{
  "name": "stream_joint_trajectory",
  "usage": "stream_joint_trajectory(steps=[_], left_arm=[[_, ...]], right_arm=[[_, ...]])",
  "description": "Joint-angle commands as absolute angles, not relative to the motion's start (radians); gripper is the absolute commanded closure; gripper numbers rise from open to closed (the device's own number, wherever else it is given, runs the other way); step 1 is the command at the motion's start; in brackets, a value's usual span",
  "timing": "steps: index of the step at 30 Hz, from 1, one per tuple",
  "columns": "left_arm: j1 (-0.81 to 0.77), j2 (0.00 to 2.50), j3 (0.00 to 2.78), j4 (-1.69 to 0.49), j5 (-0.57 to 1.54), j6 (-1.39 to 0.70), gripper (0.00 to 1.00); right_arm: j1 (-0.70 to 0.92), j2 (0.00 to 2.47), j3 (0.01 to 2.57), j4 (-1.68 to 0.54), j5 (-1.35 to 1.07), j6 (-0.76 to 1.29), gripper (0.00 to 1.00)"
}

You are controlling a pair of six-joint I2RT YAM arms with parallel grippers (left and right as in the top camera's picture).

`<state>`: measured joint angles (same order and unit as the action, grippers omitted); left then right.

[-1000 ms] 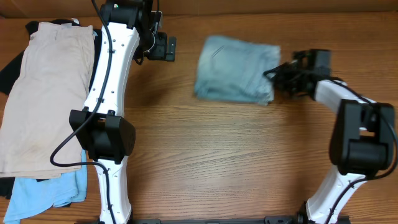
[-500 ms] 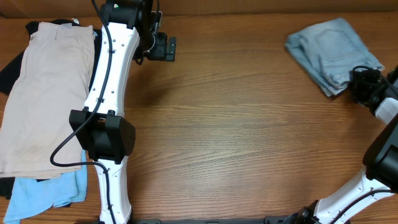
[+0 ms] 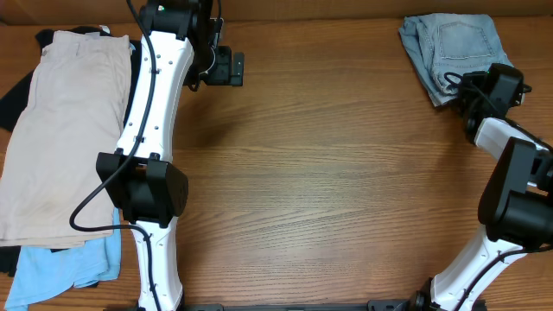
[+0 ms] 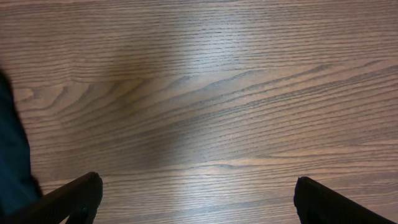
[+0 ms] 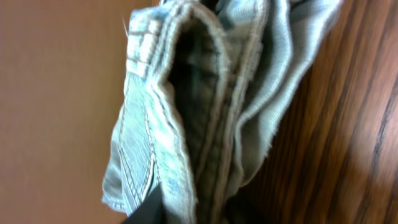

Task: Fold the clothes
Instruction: 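Open the right gripper and retract it from the folded shorts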

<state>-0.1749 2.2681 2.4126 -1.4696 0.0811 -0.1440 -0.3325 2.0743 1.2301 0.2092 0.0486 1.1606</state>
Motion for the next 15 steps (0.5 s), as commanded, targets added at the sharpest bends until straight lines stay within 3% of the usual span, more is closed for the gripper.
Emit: stream_joint_trajectory(steps=[1, 2, 3, 15], left_arm=[[-0.178, 2.237, 2.409, -1.468, 0.078, -0.159, 0.00], [-0.178, 2.237, 2.409, -1.468, 0.078, -0.159, 0.00], [-0.178, 2.237, 2.409, -1.466, 0.078, -0.158, 0.00], [-0.178, 2.237, 2.409, -1.465, 0.067, -0.157, 0.00]], right_arm=[[-0.361, 2.078, 1.237, 0.226, 0.121, 1.156, 0.54], [-0.371, 2.076, 1.237, 0.226, 0.089, 1.120, 0.33], [-0.381, 2.070, 1.237, 0.226, 0.047, 1.085, 0.01], [-0.587, 1.673, 1.237, 0.053, -0.656, 0.808, 0.00]])
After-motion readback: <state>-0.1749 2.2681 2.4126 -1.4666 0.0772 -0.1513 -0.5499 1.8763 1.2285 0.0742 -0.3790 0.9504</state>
